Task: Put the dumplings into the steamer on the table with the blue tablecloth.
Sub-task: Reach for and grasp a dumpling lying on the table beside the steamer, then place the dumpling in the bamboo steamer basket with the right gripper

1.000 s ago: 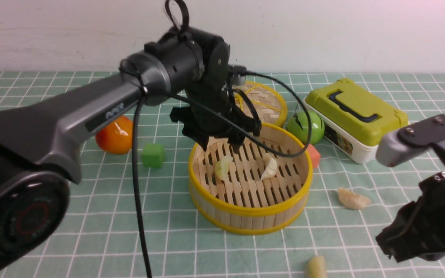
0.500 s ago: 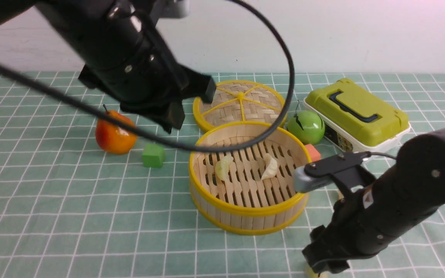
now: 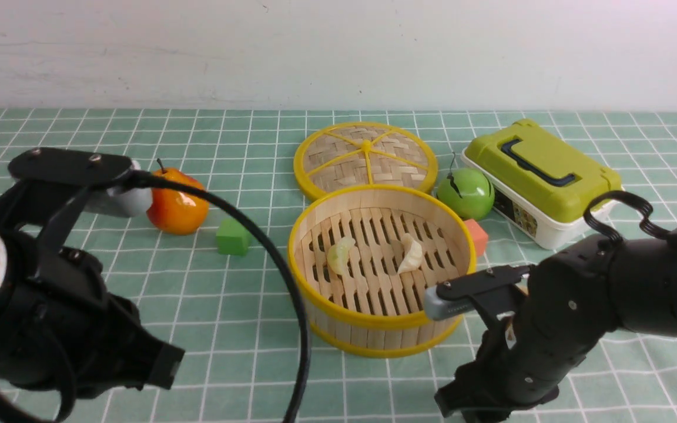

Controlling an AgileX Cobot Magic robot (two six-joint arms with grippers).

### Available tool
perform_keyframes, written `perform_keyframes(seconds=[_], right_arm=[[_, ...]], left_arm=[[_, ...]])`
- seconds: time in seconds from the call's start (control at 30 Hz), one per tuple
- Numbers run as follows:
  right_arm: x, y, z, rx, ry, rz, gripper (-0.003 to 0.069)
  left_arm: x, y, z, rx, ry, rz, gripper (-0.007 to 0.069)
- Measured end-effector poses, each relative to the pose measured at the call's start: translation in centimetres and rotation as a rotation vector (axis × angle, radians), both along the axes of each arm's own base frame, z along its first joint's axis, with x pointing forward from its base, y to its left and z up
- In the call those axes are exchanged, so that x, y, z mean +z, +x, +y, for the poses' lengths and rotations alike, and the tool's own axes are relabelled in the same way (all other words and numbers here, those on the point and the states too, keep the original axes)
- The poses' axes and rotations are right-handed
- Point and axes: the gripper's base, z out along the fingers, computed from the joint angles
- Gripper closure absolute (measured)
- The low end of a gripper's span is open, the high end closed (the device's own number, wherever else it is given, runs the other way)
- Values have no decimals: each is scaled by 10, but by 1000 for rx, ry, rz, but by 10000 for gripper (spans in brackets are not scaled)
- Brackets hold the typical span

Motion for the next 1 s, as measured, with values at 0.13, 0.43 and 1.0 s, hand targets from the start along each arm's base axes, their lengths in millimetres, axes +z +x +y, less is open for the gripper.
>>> perform_keyframes(seconds=[0.13, 0.43, 1.0], right_arm=[[2, 0, 1, 0, 6, 3, 421], [99, 30, 21, 88, 90, -165, 420], [40, 113, 75, 77, 147, -185, 390]], left_arm=[[8, -15, 9, 0, -29, -49, 638], [30, -48, 29, -2, -98, -165, 638], [34, -63, 38, -6, -98, -167, 638]])
